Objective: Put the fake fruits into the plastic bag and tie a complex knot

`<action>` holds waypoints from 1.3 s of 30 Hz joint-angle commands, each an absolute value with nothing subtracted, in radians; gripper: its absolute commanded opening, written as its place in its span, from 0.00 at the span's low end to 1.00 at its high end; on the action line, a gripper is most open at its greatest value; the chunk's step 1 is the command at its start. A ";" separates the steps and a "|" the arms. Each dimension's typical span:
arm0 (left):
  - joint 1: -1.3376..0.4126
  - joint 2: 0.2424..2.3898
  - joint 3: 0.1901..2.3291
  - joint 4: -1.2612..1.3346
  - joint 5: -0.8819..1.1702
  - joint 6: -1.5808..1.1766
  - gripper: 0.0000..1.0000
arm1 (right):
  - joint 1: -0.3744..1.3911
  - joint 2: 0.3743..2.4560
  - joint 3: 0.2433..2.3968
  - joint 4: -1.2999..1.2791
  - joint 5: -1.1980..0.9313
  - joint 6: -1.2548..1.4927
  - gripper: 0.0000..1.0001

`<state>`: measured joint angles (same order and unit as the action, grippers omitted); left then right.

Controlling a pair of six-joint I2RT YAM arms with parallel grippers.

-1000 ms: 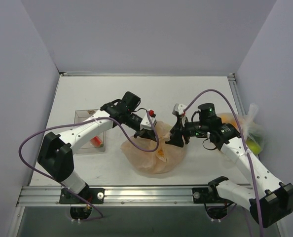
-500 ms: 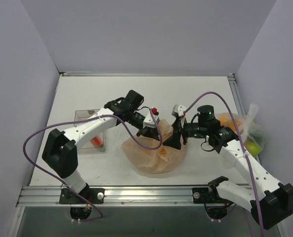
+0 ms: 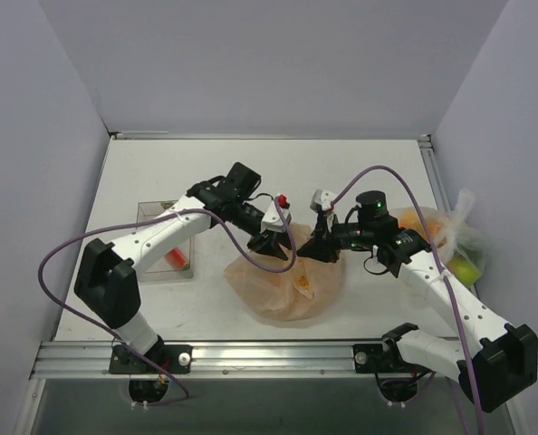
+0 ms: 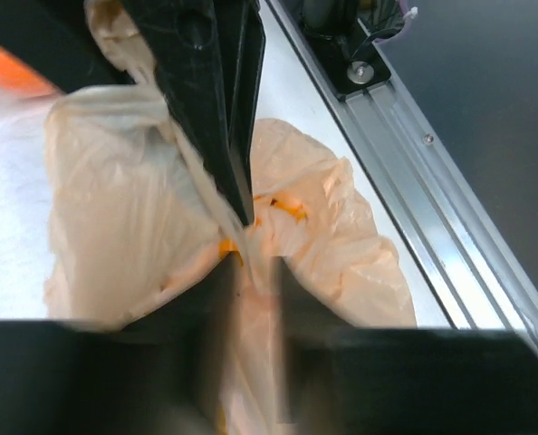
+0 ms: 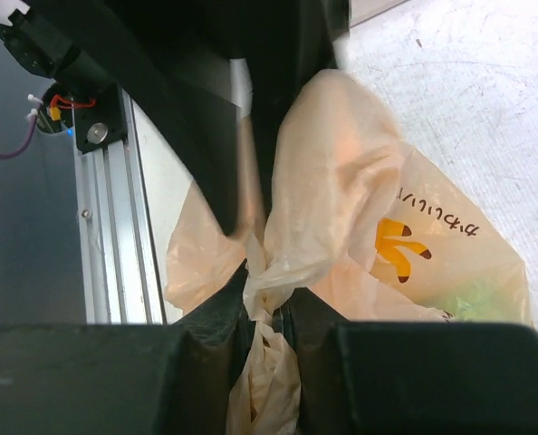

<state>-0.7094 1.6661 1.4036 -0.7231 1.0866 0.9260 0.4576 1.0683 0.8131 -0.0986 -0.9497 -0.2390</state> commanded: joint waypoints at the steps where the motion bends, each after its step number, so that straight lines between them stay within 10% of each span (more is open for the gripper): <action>1: -0.644 1.539 1.401 -0.750 1.137 0.835 0.50 | 0.449 1.034 0.818 -0.115 -0.943 -0.284 0.00; 4: -0.611 1.477 1.413 -0.749 1.112 0.672 0.67 | 0.451 1.034 0.828 -0.124 -0.943 -0.302 0.00; 5: -0.576 1.453 1.423 -0.749 1.129 0.587 0.97 | 0.451 1.035 0.836 -0.124 -0.945 -0.307 0.00; 13: -0.505 1.469 1.451 -0.558 1.236 0.147 0.97 | 0.466 1.032 0.854 -0.130 -0.950 -0.351 0.00; 24: -0.457 1.249 1.224 -0.095 0.736 -0.118 0.97 | 0.483 1.026 0.882 -0.182 -0.916 -0.440 0.00; 39: -0.624 1.440 1.431 -0.413 0.979 0.143 0.86 | 0.505 1.068 0.927 -0.224 -0.922 -0.525 0.00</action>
